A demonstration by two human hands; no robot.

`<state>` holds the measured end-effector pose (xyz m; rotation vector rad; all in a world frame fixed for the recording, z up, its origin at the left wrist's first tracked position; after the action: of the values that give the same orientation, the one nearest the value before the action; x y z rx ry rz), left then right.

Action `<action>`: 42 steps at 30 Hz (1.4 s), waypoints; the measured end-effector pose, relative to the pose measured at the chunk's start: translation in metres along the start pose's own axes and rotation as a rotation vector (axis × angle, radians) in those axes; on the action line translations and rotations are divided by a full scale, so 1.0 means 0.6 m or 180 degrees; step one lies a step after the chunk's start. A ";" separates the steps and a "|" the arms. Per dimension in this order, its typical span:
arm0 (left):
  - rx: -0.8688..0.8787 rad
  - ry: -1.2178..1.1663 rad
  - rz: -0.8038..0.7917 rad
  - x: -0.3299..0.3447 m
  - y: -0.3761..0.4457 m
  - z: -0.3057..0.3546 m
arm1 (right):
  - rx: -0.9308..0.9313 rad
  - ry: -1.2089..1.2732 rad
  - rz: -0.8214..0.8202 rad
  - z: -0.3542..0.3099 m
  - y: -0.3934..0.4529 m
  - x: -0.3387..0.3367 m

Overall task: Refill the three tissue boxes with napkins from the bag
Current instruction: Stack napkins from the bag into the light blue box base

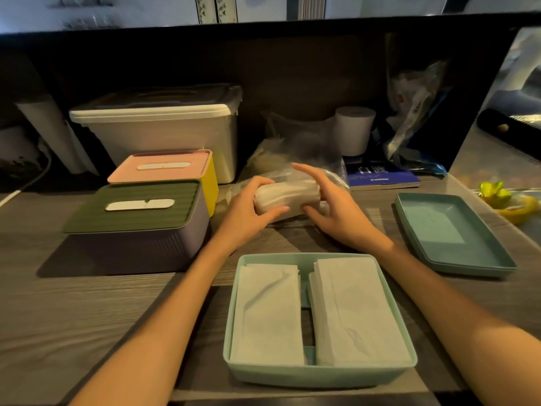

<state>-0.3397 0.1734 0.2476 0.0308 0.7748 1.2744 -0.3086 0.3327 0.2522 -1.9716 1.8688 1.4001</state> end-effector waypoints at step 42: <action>-0.1926 -0.3750 -0.1063 0.028 -0.116 0.184 | 0.0613 0.0571 -0.1072 -0.192 0.020 -0.105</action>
<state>-0.2210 0.2080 0.2924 0.1401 -0.6020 0.8985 -0.2461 0.3059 0.3654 -2.2390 1.5640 0.9453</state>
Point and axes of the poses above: each hand's wrist, its own y-axis towards the middle knuckle, its own x-axis out of the palm, z = x × y, the point moved 10 cm from there along y, towards the middle knuckle, and after that the axes turned 1 degree about -y, right-handed, at the moved point
